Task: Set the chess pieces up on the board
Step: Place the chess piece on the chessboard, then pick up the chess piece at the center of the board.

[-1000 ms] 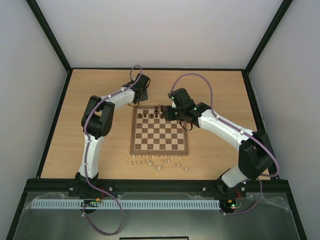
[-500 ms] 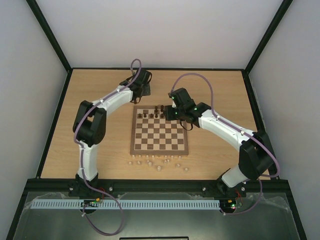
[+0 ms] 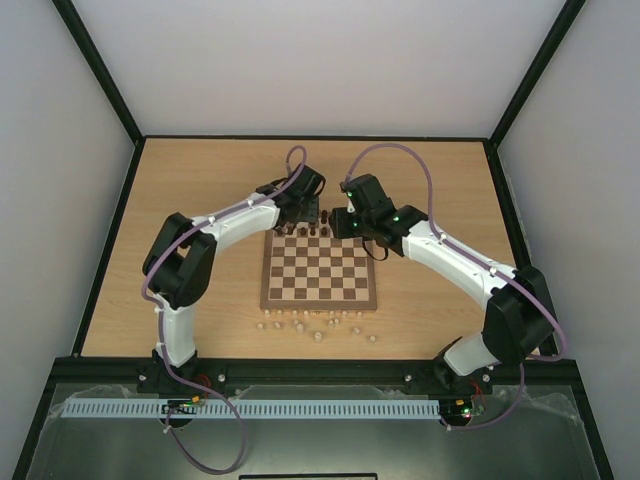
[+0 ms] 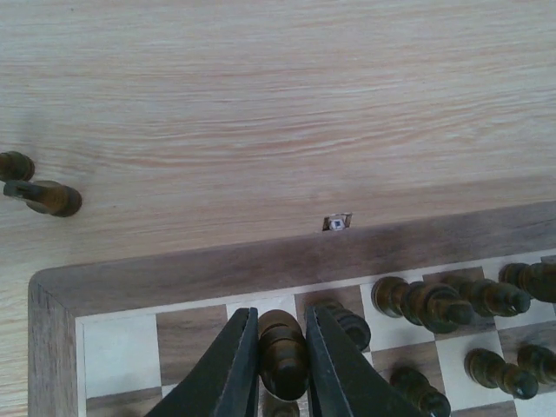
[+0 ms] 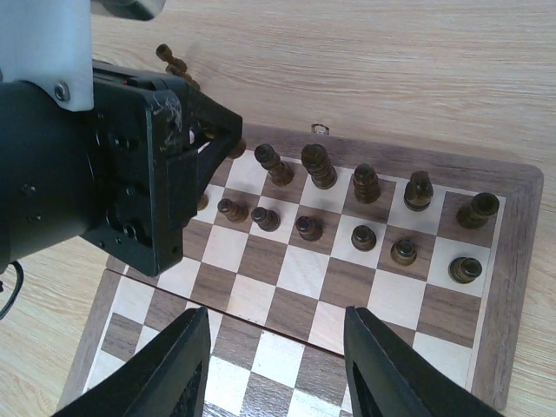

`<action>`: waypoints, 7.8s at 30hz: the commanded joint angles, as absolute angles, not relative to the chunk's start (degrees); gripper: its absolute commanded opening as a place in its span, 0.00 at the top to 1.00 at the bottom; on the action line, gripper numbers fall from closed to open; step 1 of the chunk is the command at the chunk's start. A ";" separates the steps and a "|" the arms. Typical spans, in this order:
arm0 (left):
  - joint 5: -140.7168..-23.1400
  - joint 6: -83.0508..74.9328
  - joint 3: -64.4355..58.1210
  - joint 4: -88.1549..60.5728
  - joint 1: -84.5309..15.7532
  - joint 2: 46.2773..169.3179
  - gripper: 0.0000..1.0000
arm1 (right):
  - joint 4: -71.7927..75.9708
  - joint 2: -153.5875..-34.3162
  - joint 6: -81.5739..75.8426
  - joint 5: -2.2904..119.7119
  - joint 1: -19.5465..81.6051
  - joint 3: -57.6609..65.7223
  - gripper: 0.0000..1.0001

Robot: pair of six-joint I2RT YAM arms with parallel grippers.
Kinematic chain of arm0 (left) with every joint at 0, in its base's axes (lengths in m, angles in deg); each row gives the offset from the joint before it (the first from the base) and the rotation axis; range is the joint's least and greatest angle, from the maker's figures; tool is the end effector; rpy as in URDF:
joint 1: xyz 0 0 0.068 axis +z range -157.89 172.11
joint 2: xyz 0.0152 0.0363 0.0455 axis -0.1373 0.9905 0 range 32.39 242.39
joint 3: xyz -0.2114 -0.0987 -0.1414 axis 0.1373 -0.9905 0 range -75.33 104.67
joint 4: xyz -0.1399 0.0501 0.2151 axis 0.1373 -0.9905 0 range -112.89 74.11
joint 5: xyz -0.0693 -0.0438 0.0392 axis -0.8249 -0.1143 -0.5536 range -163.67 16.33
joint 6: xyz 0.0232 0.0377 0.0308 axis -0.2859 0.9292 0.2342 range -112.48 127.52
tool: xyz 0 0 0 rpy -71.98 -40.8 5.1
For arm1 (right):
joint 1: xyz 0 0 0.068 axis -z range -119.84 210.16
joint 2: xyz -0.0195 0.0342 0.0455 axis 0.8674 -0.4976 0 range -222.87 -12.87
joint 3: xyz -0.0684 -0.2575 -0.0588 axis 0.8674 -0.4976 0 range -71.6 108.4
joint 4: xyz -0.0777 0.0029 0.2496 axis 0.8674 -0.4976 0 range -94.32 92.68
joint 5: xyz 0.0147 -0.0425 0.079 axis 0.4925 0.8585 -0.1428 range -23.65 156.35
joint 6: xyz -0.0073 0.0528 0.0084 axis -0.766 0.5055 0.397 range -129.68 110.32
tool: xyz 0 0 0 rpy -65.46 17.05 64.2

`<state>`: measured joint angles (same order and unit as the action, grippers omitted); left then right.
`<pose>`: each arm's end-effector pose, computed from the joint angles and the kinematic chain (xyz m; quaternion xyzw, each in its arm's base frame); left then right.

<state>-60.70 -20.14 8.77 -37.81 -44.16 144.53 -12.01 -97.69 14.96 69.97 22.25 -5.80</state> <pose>0.3546 -0.2502 0.2126 0.0315 0.9338 -0.0901 0.3448 0.2683 0.2061 0.2926 -0.0870 0.8772 0.2209 0.4174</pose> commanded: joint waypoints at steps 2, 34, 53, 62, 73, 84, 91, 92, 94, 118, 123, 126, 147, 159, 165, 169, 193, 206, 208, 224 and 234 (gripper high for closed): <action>-61.07 -21.11 7.13 -38.32 -44.44 143.20 0.89 | -13.31 -96.35 14.67 70.82 21.84 -5.85 0.57; -62.60 -21.99 6.01 -35.56 -44.45 147.09 0.86 | -12.96 -97.36 14.58 69.51 21.84 -5.86 0.57; -62.86 -22.24 6.23 -36.23 -44.46 147.96 0.80 | -12.80 -97.76 14.58 69.21 21.67 -5.80 0.57; -62.93 -22.40 5.99 -36.32 -44.45 147.66 0.73 | -12.78 -98.13 14.48 68.82 21.49 -5.79 0.57; -62.18 -21.95 6.38 -36.96 -44.21 144.47 0.67 | -12.70 -97.45 14.41 68.98 21.33 -5.90 0.57; -59.93 -19.80 7.05 -38.29 -41.94 135.88 0.50 | -12.87 -95.71 14.59 70.45 21.40 -6.09 0.55; -59.29 -18.79 6.63 -37.87 -38.47 132.76 0.30 | -12.44 -94.31 14.71 71.06 21.33 -6.56 0.31; -59.29 -18.76 6.58 -37.85 -37.88 132.50 0.27 | -12.42 -94.24 14.75 71.16 21.31 -6.65 0.24; -59.34 -18.54 6.29 -37.57 -36.95 131.93 0.20 | -12.16 -93.89 14.88 71.29 21.35 -6.89 0.01; -62.08 -19.49 8.17 -35.96 -31.80 140.24 0.08 | -11.30 -94.01 15.28 71.52 21.31 -7.54 0.01; -63.21 -19.85 7.36 -35.07 -31.80 142.58 0.30 | -11.16 -94.56 15.26 70.81 21.35 -7.64 0.01; -63.69 -20.06 7.35 -34.44 -31.80 144.32 0.46 | -11.03 -94.81 15.28 70.49 21.31 -7.62 0.01; -62.68 -19.70 13.36 -35.16 -30.65 153.14 0.61 | -10.68 -95.75 15.19 69.49 21.32 -7.62 0.05; -61.99 -19.68 13.71 -35.33 -30.57 155.08 0.64 | -10.59 -96.10 15.10 69.05 21.25 -7.67 0.05; -61.94 -19.72 13.54 -35.40 -30.50 155.13 0.64 | -10.41 -96.20 15.10 68.62 21.22 -7.66 0.06; -62.15 -19.72 12.69 -34.94 -30.70 153.89 0.64 | -10.26 -96.43 15.10 68.46 21.22 -7.70 0.06; -60.89 -20.23 10.03 -34.67 -32.50 150.32 0.40 | -10.21 -97.09 15.10 68.11 20.96 -7.55 0.07; -60.13 -20.34 9.82 -34.21 -32.67 150.21 0.34 | -10.17 -97.30 14.93 67.68 20.78 -7.48 0.07; -60.18 -20.38 10.07 -34.22 -32.67 150.83 0.37 | -10.23 -97.31 14.93 67.76 20.77 -7.49 0.07; -60.40 -20.42 12.82 -34.88 -32.69 154.65 0.61 | -10.17 -97.30 14.89 67.42 20.69 -7.47 0.08; -60.12 -20.43 13.57 -35.07 -32.59 155.92 0.65 | -10.15 -97.56 14.75 67.31 20.62 -7.50 0.08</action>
<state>-60.94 -20.31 11.78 -33.94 -32.36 154.65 -10.40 -96.62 15.01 67.78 21.11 -6.98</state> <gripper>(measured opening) 0.368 0.922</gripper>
